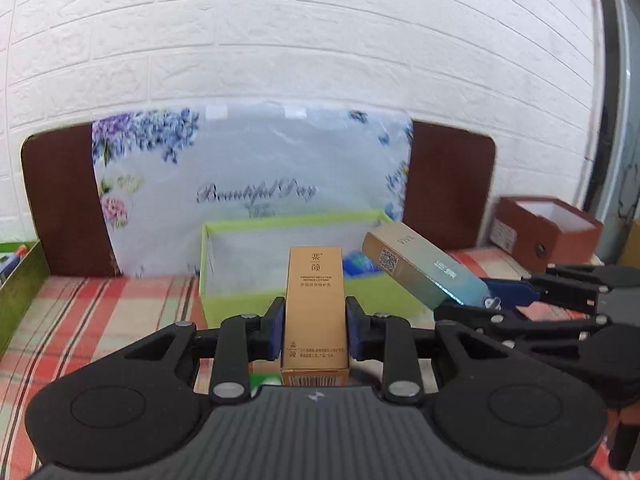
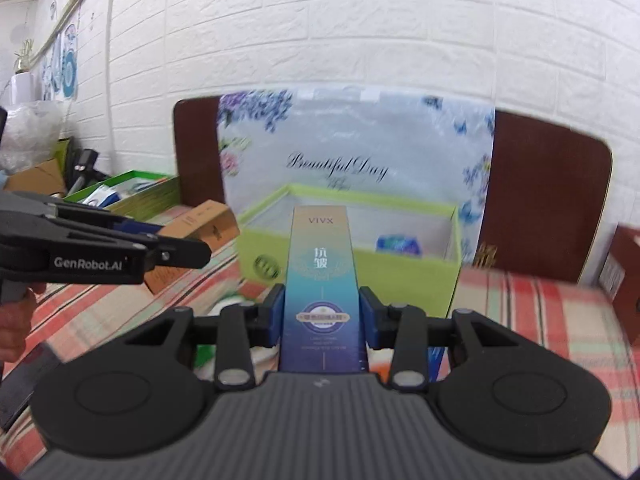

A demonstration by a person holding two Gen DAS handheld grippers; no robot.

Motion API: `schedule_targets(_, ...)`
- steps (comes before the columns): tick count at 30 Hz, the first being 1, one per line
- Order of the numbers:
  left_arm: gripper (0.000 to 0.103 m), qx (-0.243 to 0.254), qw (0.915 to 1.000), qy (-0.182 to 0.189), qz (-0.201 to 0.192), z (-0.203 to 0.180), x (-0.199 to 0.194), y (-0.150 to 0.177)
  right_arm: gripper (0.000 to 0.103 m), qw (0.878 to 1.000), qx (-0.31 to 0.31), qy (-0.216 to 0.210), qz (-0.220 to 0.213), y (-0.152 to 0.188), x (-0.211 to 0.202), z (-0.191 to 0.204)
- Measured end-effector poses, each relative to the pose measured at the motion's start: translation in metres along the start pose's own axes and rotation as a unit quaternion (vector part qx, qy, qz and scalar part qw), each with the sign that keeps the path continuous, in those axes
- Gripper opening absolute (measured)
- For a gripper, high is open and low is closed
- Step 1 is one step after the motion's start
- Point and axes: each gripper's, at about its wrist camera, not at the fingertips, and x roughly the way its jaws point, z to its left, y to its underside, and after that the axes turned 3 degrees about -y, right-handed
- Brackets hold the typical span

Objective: Organize objects
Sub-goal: 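Grasp teal cosmetic box with right gripper while left grasps tan box, drop both in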

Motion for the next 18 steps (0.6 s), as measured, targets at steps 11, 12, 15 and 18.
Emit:
schedule_targets(11,0.031,-0.040,0.9983,-0.043,-0.001,0.030,0.116,-0.051,0.038,0.998,0.021,0.055,-0.024,-0.050,0.126,-0.049)
schedule_targets(12,0.031,-0.039,0.9982,-0.046,0.001,0.033,0.124,-0.051,0.038,0.998,0.027,0.054,-0.019,-0.050,0.135,-0.053)
schedule_targets(15,0.035,-0.037,0.9983,-0.044,-0.007,0.040,0.138,-0.046,0.038,0.999,0.028,0.046,-0.006,-0.047,0.161,-0.056)
schedule_targets(18,0.090,-0.059,0.9960,-0.066,-0.009,0.049,0.140,-0.034,0.052,0.999,0.021,0.032,0.007,-0.038,0.180,-0.055)
